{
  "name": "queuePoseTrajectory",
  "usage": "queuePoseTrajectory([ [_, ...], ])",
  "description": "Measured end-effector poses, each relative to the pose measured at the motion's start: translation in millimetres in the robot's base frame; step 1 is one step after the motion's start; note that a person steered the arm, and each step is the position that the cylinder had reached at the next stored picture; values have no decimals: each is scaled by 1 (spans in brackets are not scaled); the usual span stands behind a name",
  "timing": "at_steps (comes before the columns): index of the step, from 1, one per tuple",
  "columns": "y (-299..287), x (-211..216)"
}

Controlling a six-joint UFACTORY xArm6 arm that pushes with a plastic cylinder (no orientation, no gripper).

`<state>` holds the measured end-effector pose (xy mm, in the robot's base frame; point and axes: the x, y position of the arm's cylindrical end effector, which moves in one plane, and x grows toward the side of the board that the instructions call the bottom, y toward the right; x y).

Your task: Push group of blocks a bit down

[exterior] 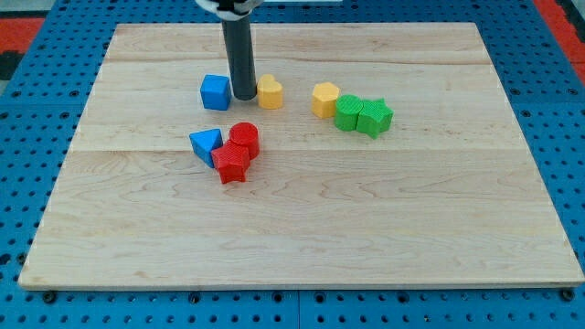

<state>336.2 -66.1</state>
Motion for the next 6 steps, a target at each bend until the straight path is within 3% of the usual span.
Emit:
queuePoseTrajectory([
  [1, 18, 0],
  [2, 91, 2],
  [3, 115, -8],
  [4, 113, -47],
  [5, 148, -58],
  [6, 179, -40],
])
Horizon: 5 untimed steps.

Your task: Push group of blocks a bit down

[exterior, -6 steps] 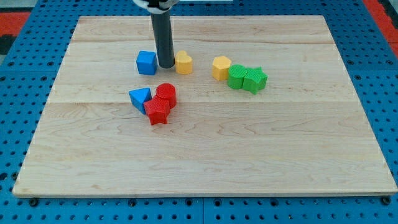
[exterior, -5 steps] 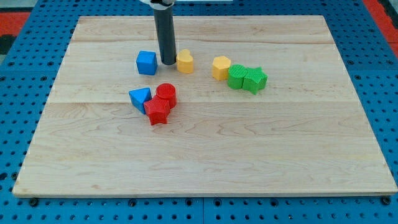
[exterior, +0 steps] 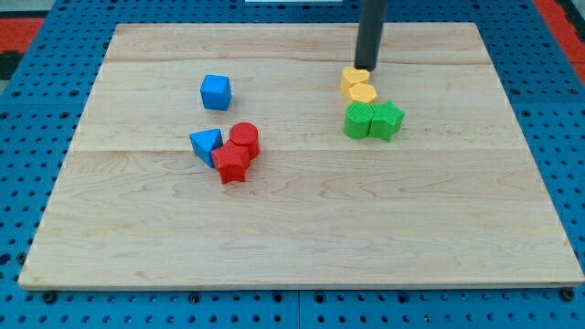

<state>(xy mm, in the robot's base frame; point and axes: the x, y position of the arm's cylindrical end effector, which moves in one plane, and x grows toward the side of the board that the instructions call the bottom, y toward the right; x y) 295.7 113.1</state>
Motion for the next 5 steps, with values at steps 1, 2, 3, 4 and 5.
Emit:
queuePoseTrajectory([
  [1, -4, -20],
  [2, -43, -22],
  [3, -47, 7],
  [4, -39, 14],
  [5, -27, 21],
])
